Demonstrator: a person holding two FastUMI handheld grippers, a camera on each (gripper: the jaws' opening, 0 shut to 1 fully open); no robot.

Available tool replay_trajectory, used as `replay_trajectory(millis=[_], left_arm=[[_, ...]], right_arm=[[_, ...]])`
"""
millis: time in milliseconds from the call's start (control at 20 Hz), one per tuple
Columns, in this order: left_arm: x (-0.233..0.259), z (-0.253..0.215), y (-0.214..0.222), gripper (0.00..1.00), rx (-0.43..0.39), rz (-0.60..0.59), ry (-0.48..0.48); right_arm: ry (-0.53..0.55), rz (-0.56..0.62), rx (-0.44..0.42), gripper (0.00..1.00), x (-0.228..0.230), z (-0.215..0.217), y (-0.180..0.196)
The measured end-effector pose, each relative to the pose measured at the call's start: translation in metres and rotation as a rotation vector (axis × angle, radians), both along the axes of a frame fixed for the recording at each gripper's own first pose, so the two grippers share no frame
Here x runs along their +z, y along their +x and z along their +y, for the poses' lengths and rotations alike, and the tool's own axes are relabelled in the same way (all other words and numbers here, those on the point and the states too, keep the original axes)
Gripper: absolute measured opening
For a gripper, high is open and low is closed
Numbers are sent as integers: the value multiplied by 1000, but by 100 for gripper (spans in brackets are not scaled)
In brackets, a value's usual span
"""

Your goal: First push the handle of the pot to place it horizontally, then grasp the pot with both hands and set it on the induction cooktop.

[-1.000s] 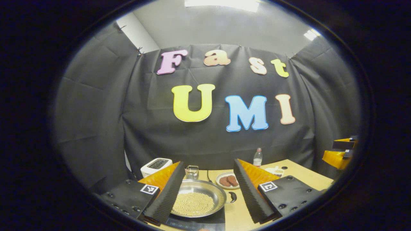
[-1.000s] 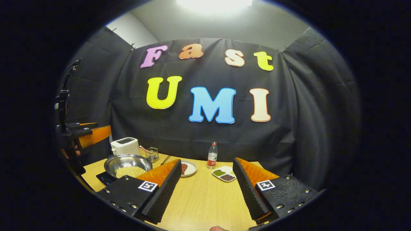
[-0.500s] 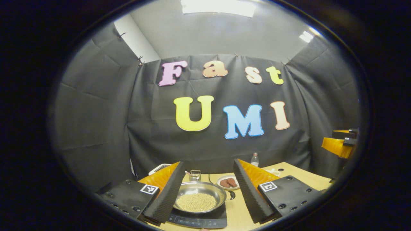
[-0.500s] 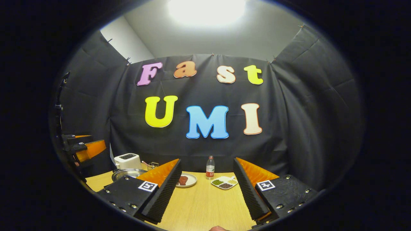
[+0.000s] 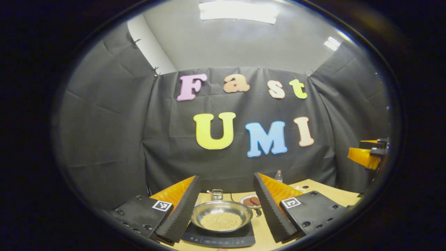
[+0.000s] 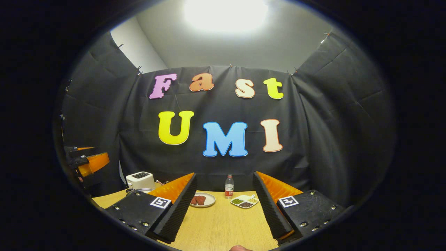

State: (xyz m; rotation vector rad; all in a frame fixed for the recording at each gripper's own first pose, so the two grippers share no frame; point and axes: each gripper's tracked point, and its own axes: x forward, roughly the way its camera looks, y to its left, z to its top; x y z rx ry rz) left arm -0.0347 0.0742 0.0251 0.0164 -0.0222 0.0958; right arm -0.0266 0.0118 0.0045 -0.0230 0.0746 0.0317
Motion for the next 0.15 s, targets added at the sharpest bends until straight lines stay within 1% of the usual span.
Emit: replay_trajectory(millis=[150], left_arm=[[1,7,-6,98,4,-2,-7]], right_arm=[[-1,6,-6,96,0,3,-3]])
